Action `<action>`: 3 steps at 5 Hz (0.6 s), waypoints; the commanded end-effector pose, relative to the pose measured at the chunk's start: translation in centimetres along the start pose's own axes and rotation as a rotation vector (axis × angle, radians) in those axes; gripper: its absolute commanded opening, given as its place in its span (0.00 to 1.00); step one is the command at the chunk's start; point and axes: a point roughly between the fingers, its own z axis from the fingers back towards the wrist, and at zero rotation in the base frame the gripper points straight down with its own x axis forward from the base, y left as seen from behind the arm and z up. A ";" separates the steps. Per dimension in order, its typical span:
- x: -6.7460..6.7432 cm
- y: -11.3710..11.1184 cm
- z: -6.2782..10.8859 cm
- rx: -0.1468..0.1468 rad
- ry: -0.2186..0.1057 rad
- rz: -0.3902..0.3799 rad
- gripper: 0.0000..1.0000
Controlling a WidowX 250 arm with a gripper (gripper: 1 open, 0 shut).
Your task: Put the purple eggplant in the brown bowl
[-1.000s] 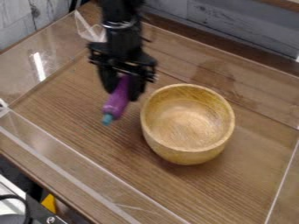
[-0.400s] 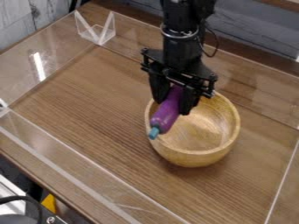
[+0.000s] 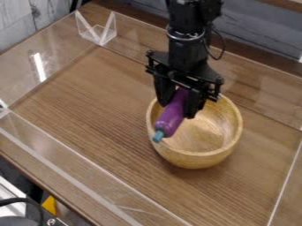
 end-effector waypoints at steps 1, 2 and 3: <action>0.8 -0.5 1.5 -0.002 -0.057 -0.014 0.00; 0.7 -0.7 1.2 0.000 -0.051 -0.007 1.00; 0.4 -0.8 1.4 0.005 -0.045 0.006 1.00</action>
